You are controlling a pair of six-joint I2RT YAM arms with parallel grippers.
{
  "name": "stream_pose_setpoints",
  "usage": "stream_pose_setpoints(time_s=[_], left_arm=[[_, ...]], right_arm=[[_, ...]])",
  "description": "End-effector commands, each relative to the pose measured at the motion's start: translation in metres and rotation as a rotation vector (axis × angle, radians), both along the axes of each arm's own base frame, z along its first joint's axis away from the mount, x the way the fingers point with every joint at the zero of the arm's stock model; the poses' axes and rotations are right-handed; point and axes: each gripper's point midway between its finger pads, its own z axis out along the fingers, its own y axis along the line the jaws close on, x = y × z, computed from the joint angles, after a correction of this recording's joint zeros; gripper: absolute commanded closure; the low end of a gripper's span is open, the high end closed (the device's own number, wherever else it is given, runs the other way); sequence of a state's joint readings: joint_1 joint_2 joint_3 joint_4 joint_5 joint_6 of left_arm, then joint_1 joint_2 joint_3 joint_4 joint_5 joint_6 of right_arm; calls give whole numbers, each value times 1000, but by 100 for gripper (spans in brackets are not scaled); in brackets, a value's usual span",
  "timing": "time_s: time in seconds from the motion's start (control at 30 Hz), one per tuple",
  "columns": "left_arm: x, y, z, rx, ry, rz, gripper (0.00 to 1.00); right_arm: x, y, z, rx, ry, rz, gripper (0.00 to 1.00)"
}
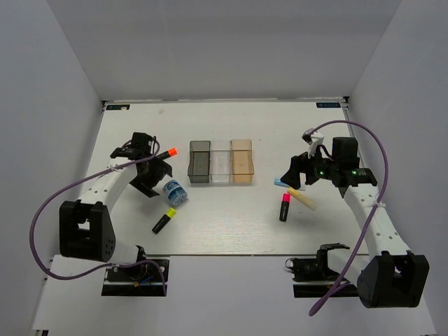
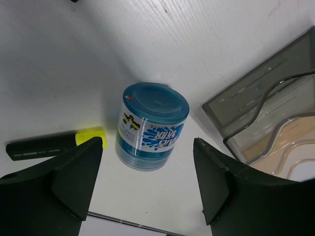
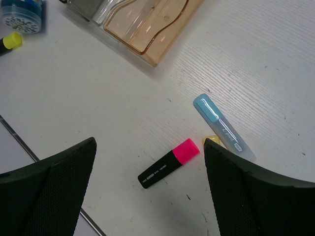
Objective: Sort the stationery into containers
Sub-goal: Pick up the stationery from the center of the board.
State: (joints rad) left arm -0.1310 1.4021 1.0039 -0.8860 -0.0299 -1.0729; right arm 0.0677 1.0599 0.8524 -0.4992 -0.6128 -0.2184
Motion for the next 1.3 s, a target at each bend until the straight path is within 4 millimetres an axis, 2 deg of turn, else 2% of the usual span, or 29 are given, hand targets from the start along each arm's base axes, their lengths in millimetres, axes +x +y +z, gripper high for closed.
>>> stream_pose_setpoints(time_s=[0.0, 0.23, 0.57, 0.77, 0.97, 1.1, 1.27], left_arm=[[10, -11, 1, -64, -2, 41, 14], [3, -13, -21, -90, 91, -3, 10], [15, -12, -49, -64, 156, -95, 10], [8, -9, -65, -58, 184, -98, 11], [-4, -19, -64, -116, 179, -67, 9], [-7, -18, -54, -120, 144, -41, 8], [7, -10, -33, -91, 100, -43, 7]], right_arm=[[-6, 4, 4, 12, -20, 37, 9], [-6, 4, 6, 9, -29, 38, 9], [-9, 5, 6, 12, -25, 49, 9], [-10, 5, 3, 16, -18, 53, 9], [-10, 5, 4, 16, -20, 55, 9], [-10, 6, 4, 21, -18, 58, 9], [-11, 6, 5, 24, -19, 60, 9]])
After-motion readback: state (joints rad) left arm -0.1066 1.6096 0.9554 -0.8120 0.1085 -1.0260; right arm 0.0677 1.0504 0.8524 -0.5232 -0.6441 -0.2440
